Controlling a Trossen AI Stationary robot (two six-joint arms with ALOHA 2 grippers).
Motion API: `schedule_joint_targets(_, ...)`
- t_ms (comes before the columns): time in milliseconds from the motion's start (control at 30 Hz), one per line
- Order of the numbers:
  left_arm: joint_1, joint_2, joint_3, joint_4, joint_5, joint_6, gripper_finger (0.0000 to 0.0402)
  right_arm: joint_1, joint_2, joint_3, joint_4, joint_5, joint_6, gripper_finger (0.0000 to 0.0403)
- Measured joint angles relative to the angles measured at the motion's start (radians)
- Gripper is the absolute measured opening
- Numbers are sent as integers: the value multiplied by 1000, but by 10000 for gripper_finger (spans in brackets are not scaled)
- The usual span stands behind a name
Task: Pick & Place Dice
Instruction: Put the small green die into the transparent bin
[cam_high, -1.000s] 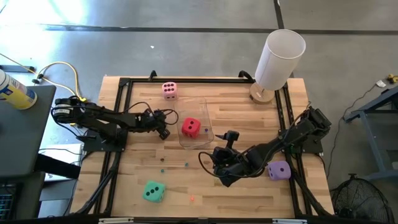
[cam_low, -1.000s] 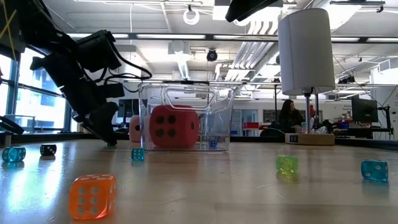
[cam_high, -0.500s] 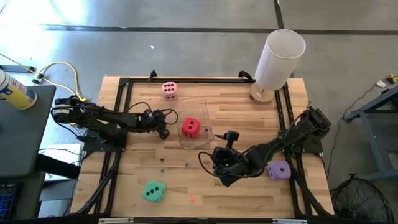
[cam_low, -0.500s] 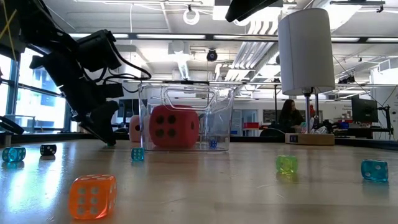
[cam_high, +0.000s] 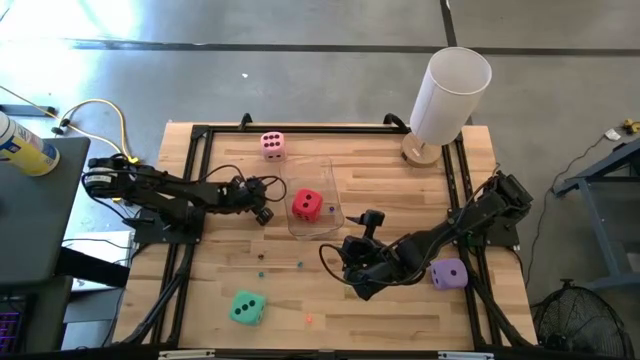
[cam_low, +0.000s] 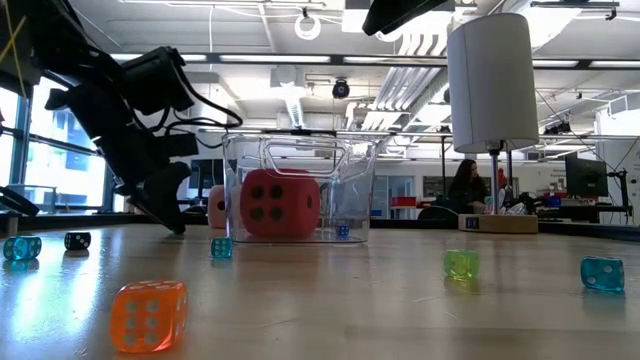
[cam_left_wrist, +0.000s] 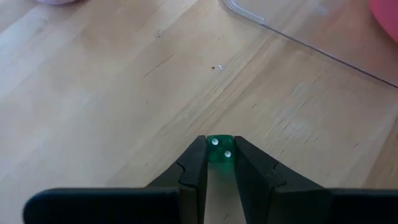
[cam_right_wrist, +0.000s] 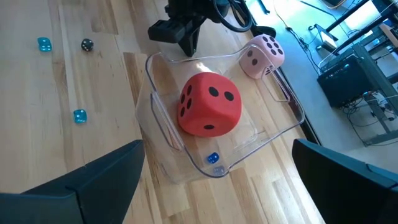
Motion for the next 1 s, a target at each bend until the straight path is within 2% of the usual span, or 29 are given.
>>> schedule_joint_targets(200,-60,-81,-2,13,-49,60,54,0,0,0,0,0,0,400)
schedule_joint_targets(367,-136,-220,25,28,-136,150,54,0,0,0,0,0,0,400)
schedule_joint_targets(567,-176,-375,88,40,-160,209,54,0,0,0,-4,0,0,400)
schedule_joint_targets(667,-167,-403,106,96,-119,255,54,0,0,0,-6,0,0,400)
schedule_joint_targets(733,-146,-400,106,157,-48,297,54,-5,0,0,-6,0,0,400)
schedule_joint_targets(867,-91,-347,106,271,103,312,57,-7,0,0,-7,0,2,400)
schedule_joint_targets(1000,-29,-279,107,326,153,335,58,-7,0,0,-7,-9,9,400)
